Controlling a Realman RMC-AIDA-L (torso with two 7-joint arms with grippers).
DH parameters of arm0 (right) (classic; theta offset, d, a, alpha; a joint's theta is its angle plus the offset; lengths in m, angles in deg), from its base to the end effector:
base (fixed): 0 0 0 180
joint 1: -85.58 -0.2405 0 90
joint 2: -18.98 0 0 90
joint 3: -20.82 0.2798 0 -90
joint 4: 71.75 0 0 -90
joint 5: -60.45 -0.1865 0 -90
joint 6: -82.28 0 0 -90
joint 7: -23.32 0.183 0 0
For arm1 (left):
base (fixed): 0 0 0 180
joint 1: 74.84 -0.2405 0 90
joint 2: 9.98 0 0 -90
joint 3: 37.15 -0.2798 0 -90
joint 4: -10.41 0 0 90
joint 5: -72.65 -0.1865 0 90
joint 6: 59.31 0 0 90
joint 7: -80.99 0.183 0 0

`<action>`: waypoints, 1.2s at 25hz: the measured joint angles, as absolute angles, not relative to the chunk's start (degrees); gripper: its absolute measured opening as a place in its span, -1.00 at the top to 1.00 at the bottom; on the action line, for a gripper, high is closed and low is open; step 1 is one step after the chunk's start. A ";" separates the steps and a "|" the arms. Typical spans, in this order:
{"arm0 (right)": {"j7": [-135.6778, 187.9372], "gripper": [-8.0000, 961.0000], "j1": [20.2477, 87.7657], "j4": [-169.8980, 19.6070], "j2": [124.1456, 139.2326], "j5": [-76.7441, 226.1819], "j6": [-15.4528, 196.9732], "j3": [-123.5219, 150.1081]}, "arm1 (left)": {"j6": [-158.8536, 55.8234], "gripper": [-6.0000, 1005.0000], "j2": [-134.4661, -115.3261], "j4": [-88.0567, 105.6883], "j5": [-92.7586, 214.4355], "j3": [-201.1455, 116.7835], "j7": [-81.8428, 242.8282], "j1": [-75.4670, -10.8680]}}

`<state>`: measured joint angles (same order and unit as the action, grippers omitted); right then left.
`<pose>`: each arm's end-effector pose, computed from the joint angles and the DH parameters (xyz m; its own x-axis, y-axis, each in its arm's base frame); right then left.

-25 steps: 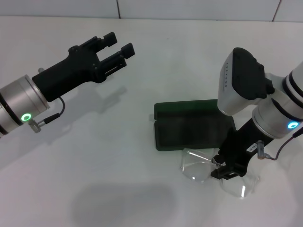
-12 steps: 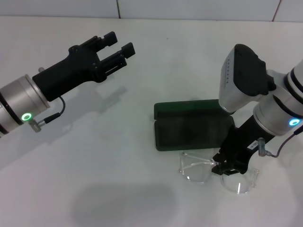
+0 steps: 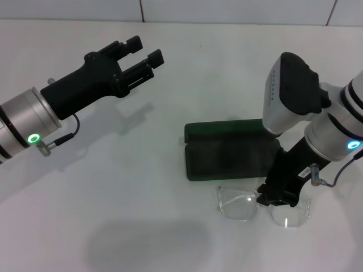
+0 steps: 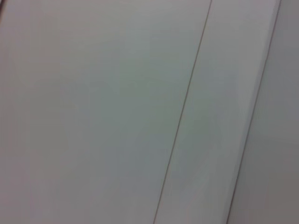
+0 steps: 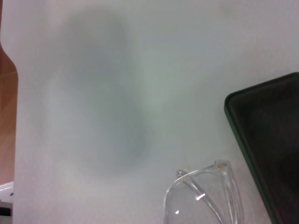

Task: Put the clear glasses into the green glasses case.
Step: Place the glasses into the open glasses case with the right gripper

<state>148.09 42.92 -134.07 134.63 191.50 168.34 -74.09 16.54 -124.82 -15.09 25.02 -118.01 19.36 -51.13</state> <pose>0.1968 0.3287 -0.0996 0.9001 -0.1999 0.3870 -0.2097 -0.9776 -0.0173 -0.2353 0.3498 -0.0306 0.5353 0.1719 0.8270 0.5928 -0.7739 -0.2228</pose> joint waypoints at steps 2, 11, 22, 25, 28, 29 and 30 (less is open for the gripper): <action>147.95 0.72 42.92 -134.19 134.61 191.50 168.34 -73.91 | 16.54 -0.36 -124.84 -15.09 25.02 -118.01 19.36 -51.11; 145.05 0.74 44.80 -140.15 134.50 190.86 170.55 -66.95 | 16.74 -0.35 -124.66 -15.23 25.32 -117.95 19.38 -51.41; 143.39 0.85 45.45 -144.10 134.73 192.43 166.67 -67.63 | 18.26 -0.35 -124.46 -15.26 24.98 -116.60 19.39 -51.99; 142.78 0.84 45.38 -144.41 134.74 193.48 164.68 -67.72 | 18.29 -0.35 -124.44 -15.26 24.95 -116.60 19.85 -52.16; 141.43 0.82 45.33 -144.50 134.86 193.83 162.98 -68.85 | 18.30 -0.35 -124.43 -15.26 24.94 -116.60 20.11 -52.22; 141.21 0.82 45.32 -144.55 134.86 193.87 162.23 -69.72 | 18.30 -0.35 -124.40 -15.26 24.93 -116.60 20.16 -52.28; 141.10 0.81 45.30 -144.58 134.85 193.94 161.67 -70.34 | 18.30 -0.35 -124.38 -15.26 24.93 -116.60 20.25 -52.31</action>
<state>141.10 45.30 -144.58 134.85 193.94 161.67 -70.34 18.30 -124.38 -15.26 24.93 -116.60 20.25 -52.31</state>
